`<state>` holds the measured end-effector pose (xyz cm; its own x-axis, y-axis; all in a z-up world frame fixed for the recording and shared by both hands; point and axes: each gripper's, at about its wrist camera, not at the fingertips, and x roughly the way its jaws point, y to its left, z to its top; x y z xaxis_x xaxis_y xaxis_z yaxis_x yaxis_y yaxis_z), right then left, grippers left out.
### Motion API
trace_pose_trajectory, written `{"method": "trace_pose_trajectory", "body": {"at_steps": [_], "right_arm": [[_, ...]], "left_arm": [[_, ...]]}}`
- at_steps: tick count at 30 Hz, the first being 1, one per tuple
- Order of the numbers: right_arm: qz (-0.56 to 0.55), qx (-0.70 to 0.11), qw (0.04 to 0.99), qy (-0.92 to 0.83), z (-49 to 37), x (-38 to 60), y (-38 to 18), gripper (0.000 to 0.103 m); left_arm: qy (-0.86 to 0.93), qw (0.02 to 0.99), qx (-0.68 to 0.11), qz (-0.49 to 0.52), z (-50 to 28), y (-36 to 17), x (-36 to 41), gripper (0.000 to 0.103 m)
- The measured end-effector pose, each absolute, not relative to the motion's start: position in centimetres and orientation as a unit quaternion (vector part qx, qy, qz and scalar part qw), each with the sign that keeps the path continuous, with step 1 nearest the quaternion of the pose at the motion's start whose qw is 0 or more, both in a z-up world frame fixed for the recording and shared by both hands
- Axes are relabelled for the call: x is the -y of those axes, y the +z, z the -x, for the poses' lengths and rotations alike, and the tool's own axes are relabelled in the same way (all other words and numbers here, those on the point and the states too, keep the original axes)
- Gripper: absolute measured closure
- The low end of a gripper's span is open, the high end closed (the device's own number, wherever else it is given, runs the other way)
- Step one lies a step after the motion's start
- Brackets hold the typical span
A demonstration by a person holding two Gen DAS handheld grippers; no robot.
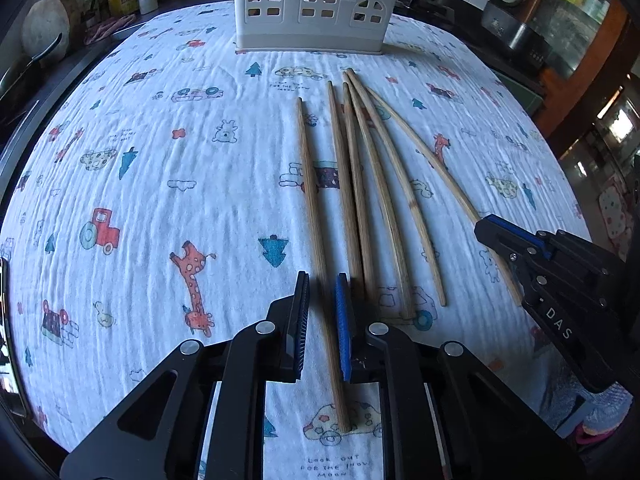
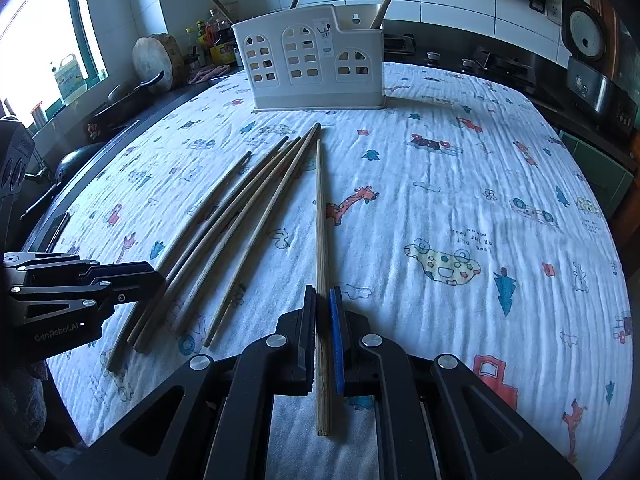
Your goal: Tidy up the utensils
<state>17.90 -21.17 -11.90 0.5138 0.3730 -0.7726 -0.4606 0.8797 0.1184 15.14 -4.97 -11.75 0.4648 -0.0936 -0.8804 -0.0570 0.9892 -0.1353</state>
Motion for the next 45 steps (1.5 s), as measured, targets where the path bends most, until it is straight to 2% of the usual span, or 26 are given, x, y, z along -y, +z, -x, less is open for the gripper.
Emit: {"method": "trace_pose_trajectory", "body": {"at_steps": [6,11,24,40,45], "right_arm": [[0.054,-0.430,0.870,0.237,-17.9,21.0,-11.9,0.096],[0.049,-0.427,0.872,0.234,-17.7,21.1,-11.8,0.096],[0.061,-0.377,0.895,0.232,-17.0,21.0,-8.2,0.096],[0.056,-0.409,0.883,0.221,-17.3,20.9,-10.7,0.096],[0.054,-0.414,0.881,0.221,-17.3,21.0,-11.0,0.096]], "left_arm": [[-0.016,0.851,-0.521,0.056,-15.2,-11.8,5.3,0.093],[-0.030,0.853,-0.515,0.082,-15.1,-11.3,4.2,0.098],[-0.062,0.886,-0.456,0.053,-14.1,-5.9,2.8,0.098],[-0.071,0.857,-0.506,0.074,-14.0,-11.9,1.8,0.097],[-0.068,0.860,-0.499,0.079,-13.6,-12.0,1.8,0.096]]}}
